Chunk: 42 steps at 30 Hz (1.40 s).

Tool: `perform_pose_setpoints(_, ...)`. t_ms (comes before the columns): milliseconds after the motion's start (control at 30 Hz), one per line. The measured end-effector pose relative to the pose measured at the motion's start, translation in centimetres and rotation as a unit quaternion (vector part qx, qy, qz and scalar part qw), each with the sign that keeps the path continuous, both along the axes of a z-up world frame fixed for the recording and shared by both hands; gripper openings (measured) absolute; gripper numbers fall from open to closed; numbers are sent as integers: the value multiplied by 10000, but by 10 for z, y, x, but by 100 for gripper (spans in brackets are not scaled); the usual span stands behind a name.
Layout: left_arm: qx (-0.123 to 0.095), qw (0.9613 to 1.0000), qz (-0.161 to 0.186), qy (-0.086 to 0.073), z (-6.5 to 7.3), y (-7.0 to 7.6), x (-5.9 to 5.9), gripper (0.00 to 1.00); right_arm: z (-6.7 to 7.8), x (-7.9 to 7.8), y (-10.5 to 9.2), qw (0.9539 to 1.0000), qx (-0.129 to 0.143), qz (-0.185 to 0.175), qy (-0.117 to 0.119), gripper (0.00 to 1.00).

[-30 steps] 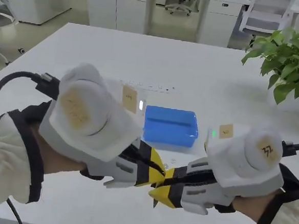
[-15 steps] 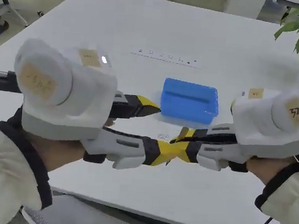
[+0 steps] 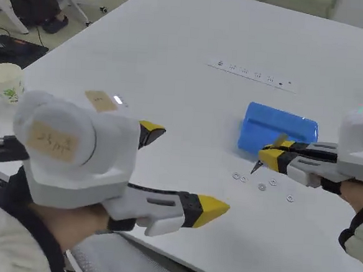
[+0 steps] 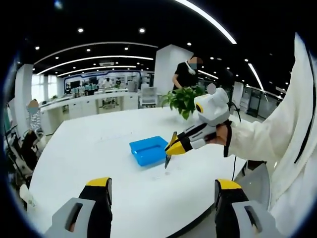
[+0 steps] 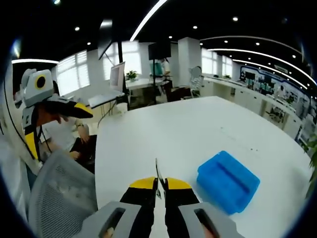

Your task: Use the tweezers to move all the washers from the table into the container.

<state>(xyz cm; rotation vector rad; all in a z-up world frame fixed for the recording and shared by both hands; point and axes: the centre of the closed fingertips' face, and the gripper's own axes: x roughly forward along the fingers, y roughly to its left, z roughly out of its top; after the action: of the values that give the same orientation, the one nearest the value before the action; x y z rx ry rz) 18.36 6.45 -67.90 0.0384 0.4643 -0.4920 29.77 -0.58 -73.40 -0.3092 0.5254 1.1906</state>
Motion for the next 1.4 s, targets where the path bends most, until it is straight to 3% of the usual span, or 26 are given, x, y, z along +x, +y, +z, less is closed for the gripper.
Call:
perform_pose_setpoints(167, -83, 9992, 377, 48, -8, 7, 1, 97, -15, 9, 9, 10000, -69, -23, -2, 2)
perform_pose_setpoints(267, -44, 9983, 558, 189, -17, 10, 0, 99, -26, 14, 12, 9999, -112, -29, -46, 3)
perform_pose_setpoints(567, 85, 9971, 639, 401, -34, 10, -5, 99, -53, 28, 13, 9996, -220, -154, -28, 3)
perform_pose_setpoints(700, 43, 9966, 679, 462, -37, 8, -6, 99, -60, 35, 12, 9995, -176, -244, 30, 3)
perform_pose_setpoints(967, 160, 9961, 677, 536, -44, 7, -8, 99, -76, 42, 13, 9990, -102, -381, 211, 3)
perform_pose_setpoints(1067, 126, 9951, 818, 542, -44, 11, -7, 99, -75, 43, 12, 9991, -86, -405, 90, 3)
perform_pose_setpoints(1133, 145, 9943, 920, 527, -44, 15, -5, 99, -75, 44, 13, 9990, -37, -429, 132, 3)
perform_pose_setpoints(1267, 127, 9935, 956, 608, -47, 16, -5, 99, -79, 43, 13, 9989, -38, -431, 170, 3)
perform_pose_setpoints(1400, 169, 9935, 926, 647, -49, 14, -7, 99, -82, 41, 13, 9992, -131, -362, 60, 3)
